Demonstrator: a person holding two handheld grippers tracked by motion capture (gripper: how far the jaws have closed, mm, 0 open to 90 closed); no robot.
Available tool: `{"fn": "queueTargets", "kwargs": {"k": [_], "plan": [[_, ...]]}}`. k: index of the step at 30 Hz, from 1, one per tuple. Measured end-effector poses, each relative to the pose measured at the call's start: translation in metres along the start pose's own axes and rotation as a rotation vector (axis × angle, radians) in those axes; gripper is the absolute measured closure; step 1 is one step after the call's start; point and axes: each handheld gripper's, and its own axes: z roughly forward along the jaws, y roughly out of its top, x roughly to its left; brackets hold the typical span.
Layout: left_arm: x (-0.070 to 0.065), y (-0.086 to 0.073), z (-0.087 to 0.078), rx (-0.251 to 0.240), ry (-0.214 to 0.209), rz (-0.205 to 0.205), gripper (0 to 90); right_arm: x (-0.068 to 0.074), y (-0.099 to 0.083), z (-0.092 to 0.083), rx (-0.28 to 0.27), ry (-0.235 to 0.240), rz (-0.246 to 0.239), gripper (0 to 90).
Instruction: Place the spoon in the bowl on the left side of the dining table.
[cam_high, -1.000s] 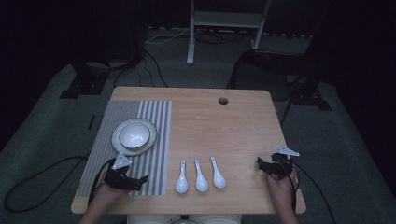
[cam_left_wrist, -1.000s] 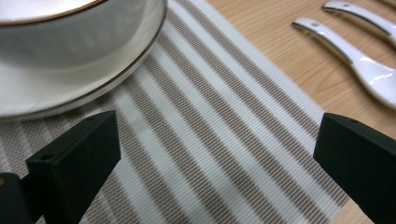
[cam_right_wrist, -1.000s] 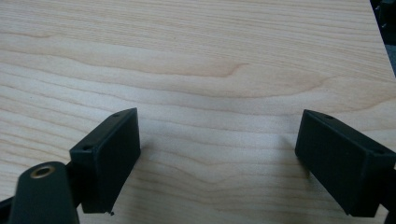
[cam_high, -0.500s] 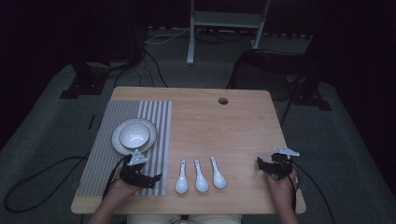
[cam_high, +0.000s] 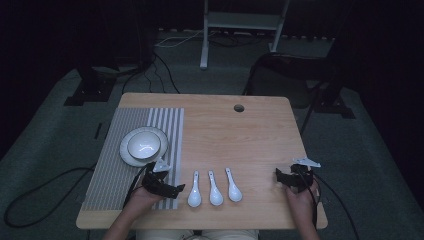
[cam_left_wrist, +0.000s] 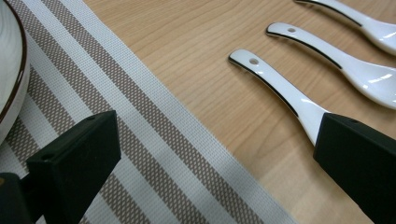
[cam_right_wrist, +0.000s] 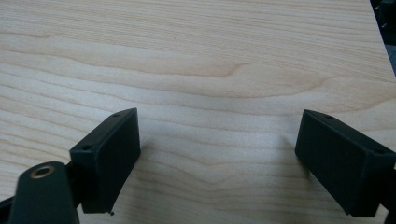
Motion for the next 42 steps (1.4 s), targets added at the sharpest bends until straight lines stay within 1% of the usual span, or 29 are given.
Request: {"fn": "queueTargets", "kwargs": {"k": [1,2,3,5,6,7,10,11,14,15,16,17,18,20,21,25,26,28,29,30,31,32,33,35,36,37,38,39,42], "plan": [[-0.001,0.001,0.002,0.001,0.002,-0.002,0.7,0.000,0.000,0.000,0.000,0.000,0.000,13.4],[-0.002,0.003,0.004,0.009,-0.010,0.000,0.7,0.000,0.000,0.000,0.000,0.000,0.000,13.4],[-0.004,0.004,0.006,0.012,-0.005,0.002,0.7,0.000,0.000,0.000,0.000,0.000,0.000,13.3],[-0.006,0.007,0.011,0.018,-0.017,0.005,0.7,0.000,0.000,0.000,0.000,0.000,0.000,13.3],[-0.008,0.009,0.013,0.020,-0.015,0.002,0.7,0.000,0.000,0.000,0.000,0.000,0.000,13.3],[-0.009,0.010,0.016,0.026,-0.027,0.005,0.7,0.000,0.000,0.000,0.000,0.000,0.000,13.4],[-0.011,0.013,0.023,0.041,-0.036,0.003,0.7,0.000,0.000,0.000,0.000,0.000,0.000,13.3],[-0.012,0.014,0.025,0.044,-0.031,0.004,0.7,0.000,0.000,0.000,0.000,0.000,0.000,13.3],[-0.014,0.017,0.030,0.049,-0.041,0.001,0.8,0.000,0.000,0.000,0.000,0.000,0.000,13.4],[-0.014,0.019,0.032,0.050,-0.051,-0.004,0.8,0.000,0.000,0.000,0.000,0.000,0.001,13.3],[-0.015,0.020,0.033,0.047,-0.047,-0.007,2.8,0.000,0.000,0.000,0.000,0.000,0.001,13.3],[-0.016,0.022,0.035,0.048,-0.059,-0.008,3.2,0.000,0.000,0.000,0.000,0.000,0.000,13.4],[-0.017,0.024,0.037,0.049,-0.060,-0.013,3.2,0.000,0.000,0.000,0.000,0.000,0.000,13.3],[-0.020,0.027,0.041,0.053,-0.067,-0.008,3.4,0.000,0.000,0.000,0.001,0.000,-0.001,13.4],[-0.021,0.029,0.043,0.054,-0.056,-0.009,4.1,0.000,0.000,0.000,0.000,0.000,-0.001,13.4],[-0.024,0.032,0.049,0.061,-0.058,-0.012,5.4,0.000,0.000,0.000,0.001,0.000,-0.001,13.4],[-0.024,0.032,0.049,0.062,-0.056,-0.013,8.0,0.000,0.000,0.000,0.000,0.000,-0.001,13.4],[-0.025,0.032,0.051,0.068,-0.058,-0.013,8.6,0.000,0.000,0.000,0.001,0.000,-0.001,13.3],[-0.025,0.032,0.051,0.071,-0.052,-0.014,14.7,0.000,0.000,0.000,0.001,0.000,-0.001,13.4],[-0.025,0.031,0.051,0.069,-0.047,-0.023,15.0,0.000,0.000,0.000,0.000,0.000,-0.001,13.4],[-0.025,0.031,0.051,0.075,-0.049,-0.022,15.1,0.000,0.000,0.000,0.001,0.000,-0.001,13.3],[-0.025,0.030,0.051,0.073,-0.041,-0.019,17.2,0.000,0.000,0.000,0.000,0.001,-0.001,13.3],[-0.025,0.030,0.050,0.075,-0.045,-0.021,19.1,0.000,0.000,0.000,0.001,0.000,-0.001,13.3],[-0.025,0.030,0.050,0.077,-0.047,-0.020,20.2,0.000,0.000,0.000,0.001,0.000,-0.001,13.4],[-0.025,0.030,0.049,0.073,-0.039,-0.023,20.2,0.000,0.000,0.000,0.000,0.000,-0.001,13.4],[-0.025,0.030,0.048,0.075,-0.046,-0.021,27.6,0.000,0.000,0.000,0.001,0.000,-0.001,13.4],[-0.025,0.030,0.048,0.078,-0.039,-0.018,28.5,0.000,0.000,0.000,0.001,0.000,-0.001,13.4],[-0.025,0.030,0.047,0.079,-0.050,-0.011,33.9,0.000,0.000,0.000,0.001,0.000,-0.001,13.4],[-0.025,0.030,0.047,0.081,-0.062,-0.009,48.1,0.000,0.000,0.000,0.001,0.000,-0.001,13.3]]}}
